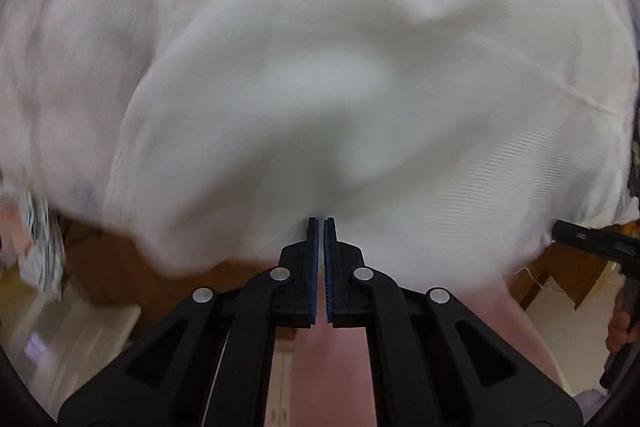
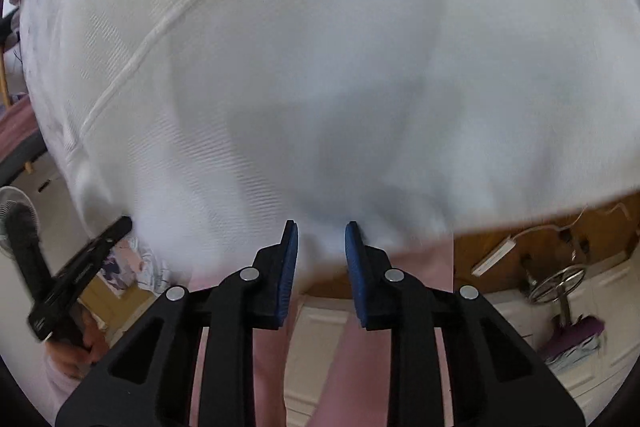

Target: Fold large clothes

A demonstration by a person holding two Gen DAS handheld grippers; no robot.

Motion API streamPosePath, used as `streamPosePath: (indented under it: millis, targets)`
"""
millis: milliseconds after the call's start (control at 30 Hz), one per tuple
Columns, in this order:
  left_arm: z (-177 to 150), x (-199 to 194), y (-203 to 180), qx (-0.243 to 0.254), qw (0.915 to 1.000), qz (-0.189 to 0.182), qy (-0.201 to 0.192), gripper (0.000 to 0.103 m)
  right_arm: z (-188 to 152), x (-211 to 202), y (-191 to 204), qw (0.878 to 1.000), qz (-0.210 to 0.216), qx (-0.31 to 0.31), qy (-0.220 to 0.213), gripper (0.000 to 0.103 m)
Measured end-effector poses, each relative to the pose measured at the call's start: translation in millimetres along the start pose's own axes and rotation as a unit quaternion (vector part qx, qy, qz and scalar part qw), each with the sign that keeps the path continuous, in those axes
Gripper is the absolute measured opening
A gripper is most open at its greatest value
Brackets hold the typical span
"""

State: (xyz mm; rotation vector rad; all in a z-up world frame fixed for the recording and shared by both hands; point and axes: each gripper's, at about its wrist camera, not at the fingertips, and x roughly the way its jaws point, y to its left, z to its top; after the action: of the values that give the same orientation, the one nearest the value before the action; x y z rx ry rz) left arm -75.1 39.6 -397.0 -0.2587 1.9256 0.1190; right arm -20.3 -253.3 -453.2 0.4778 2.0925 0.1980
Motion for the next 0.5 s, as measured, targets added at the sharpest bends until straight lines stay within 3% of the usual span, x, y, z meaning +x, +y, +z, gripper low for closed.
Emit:
streamPosePath:
  millis: [67,100,133,167,233,300,367,433,500]
  targets:
    - [-2.6,-12.7,12.2,-0.026,0.9992,-0.024,-0.018,0.006,-9.8,-16.4,-10.6,1.000,0.012,0.012,-0.015,0.030]
    - [-0.4,-20.1,16.6,-0.032,0.9985,-0.033,-0.030,0.012,-11.7,-29.3,-15.8,0.999,0.013,0.017,-0.031,0.039]
    - [6.2,-34.4,21.6,-0.039,0.9970,-0.040,-0.053,0.035,-11.1,-46.3,-21.8,0.998,0.014,0.021,-0.056,0.049]
    - [14.5,-47.7,25.0,-0.043,0.9949,-0.049,-0.077,0.048,-8.9,-62.6,-26.0,0.996,0.014,0.027,-0.083,0.051]
    - [34.4,-71.4,31.5,-0.049,0.9890,-0.061,-0.125,0.051,1.3,-87.3,-28.9,0.991,0.017,0.040,-0.124,0.055]
    - [62.4,-87.5,40.8,-0.061,0.9839,-0.058,-0.157,0.064,23.3,-118.0,-42.8,0.984,0.026,0.053,-0.167,0.060]
    - [98.3,-95.7,49.9,-0.075,0.9801,-0.058,-0.174,0.065,49.6,-140.6,-57.0,0.976,0.022,0.077,-0.201,0.061]
    - [131.0,-99.2,48.5,-0.089,0.9782,-0.037,-0.184,0.064,78.3,-153.2,-66.0,0.971,0.035,0.096,-0.216,0.061]
    - [154.9,-97.5,45.6,-0.084,0.9767,-0.041,-0.193,0.060,104.7,-159.5,-68.0,0.970,0.041,0.102,-0.218,0.061]
